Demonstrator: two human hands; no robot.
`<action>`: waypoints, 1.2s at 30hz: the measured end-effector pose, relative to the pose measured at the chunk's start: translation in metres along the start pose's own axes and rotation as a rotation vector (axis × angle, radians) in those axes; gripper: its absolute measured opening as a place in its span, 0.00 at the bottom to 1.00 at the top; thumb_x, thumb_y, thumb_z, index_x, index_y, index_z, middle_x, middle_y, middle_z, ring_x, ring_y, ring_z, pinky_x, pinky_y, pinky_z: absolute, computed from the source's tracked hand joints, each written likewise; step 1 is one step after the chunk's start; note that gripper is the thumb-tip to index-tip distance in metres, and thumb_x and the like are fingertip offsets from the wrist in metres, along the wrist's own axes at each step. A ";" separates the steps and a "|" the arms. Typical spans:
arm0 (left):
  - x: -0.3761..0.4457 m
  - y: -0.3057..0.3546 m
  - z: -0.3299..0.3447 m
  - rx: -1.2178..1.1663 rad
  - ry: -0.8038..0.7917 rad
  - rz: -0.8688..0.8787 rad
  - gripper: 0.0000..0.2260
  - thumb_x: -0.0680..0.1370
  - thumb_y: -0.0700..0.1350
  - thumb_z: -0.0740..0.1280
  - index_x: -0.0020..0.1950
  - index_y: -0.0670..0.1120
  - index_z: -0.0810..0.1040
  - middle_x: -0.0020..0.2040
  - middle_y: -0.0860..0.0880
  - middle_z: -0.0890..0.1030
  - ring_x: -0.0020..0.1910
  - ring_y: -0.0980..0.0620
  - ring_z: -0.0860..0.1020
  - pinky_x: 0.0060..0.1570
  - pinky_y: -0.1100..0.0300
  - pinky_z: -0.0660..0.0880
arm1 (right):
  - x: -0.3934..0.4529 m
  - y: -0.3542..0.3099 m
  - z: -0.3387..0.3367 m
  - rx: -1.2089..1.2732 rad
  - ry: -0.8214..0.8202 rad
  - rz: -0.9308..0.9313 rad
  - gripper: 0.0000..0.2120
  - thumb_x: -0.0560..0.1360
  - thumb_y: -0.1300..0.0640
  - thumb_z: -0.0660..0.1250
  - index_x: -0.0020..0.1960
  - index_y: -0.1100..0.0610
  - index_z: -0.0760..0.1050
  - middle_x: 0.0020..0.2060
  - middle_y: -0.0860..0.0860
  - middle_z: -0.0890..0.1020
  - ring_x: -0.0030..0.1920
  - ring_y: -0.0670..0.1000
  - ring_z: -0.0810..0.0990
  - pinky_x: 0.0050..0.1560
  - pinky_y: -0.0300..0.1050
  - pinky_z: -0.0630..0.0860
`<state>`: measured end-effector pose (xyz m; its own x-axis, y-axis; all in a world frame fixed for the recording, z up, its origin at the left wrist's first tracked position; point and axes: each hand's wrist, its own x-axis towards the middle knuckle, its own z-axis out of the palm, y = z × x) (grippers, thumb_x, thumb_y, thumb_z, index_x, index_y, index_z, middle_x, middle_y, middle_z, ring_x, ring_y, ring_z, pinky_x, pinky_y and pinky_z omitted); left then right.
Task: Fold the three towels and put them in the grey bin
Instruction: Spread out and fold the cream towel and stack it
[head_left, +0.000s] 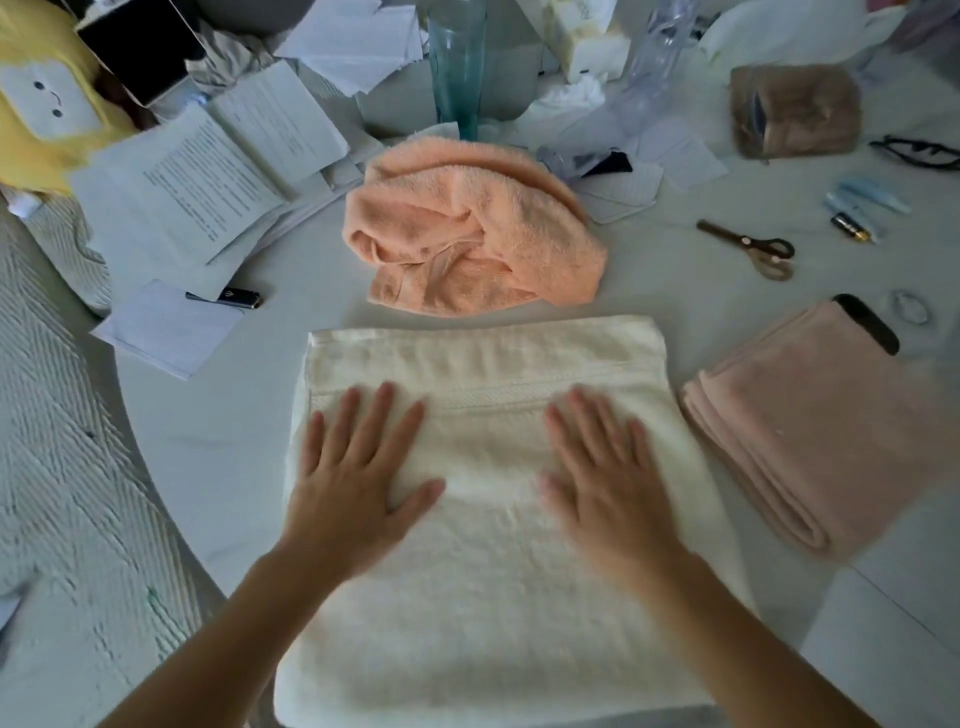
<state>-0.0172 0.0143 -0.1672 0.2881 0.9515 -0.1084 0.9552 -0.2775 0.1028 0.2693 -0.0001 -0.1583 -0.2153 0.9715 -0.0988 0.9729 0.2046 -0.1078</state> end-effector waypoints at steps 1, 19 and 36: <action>0.002 -0.003 -0.003 0.018 -0.012 -0.016 0.36 0.77 0.72 0.46 0.82 0.58 0.48 0.83 0.50 0.49 0.81 0.42 0.48 0.76 0.37 0.51 | 0.004 0.012 -0.005 -0.033 -0.028 0.089 0.32 0.81 0.41 0.45 0.82 0.52 0.50 0.82 0.53 0.49 0.81 0.56 0.46 0.77 0.62 0.51; -0.043 0.055 -0.038 -0.191 0.028 -0.021 0.25 0.78 0.60 0.56 0.70 0.50 0.73 0.67 0.47 0.76 0.66 0.41 0.74 0.65 0.41 0.65 | -0.093 -0.006 -0.009 0.030 -0.146 0.412 0.39 0.75 0.40 0.39 0.81 0.59 0.44 0.81 0.55 0.44 0.81 0.56 0.43 0.78 0.61 0.46; -0.064 0.108 0.001 -0.128 -0.132 -0.259 0.39 0.77 0.73 0.42 0.82 0.54 0.37 0.82 0.50 0.37 0.79 0.42 0.33 0.73 0.29 0.39 | -0.115 0.027 -0.002 0.014 -0.160 0.331 0.40 0.77 0.35 0.41 0.81 0.56 0.38 0.81 0.54 0.40 0.80 0.54 0.38 0.78 0.63 0.45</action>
<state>0.0675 -0.0765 -0.1498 0.0506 0.9604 -0.2740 0.9841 -0.0011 0.1776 0.3208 -0.1060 -0.1474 0.0995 0.9536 -0.2843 0.9910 -0.1206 -0.0578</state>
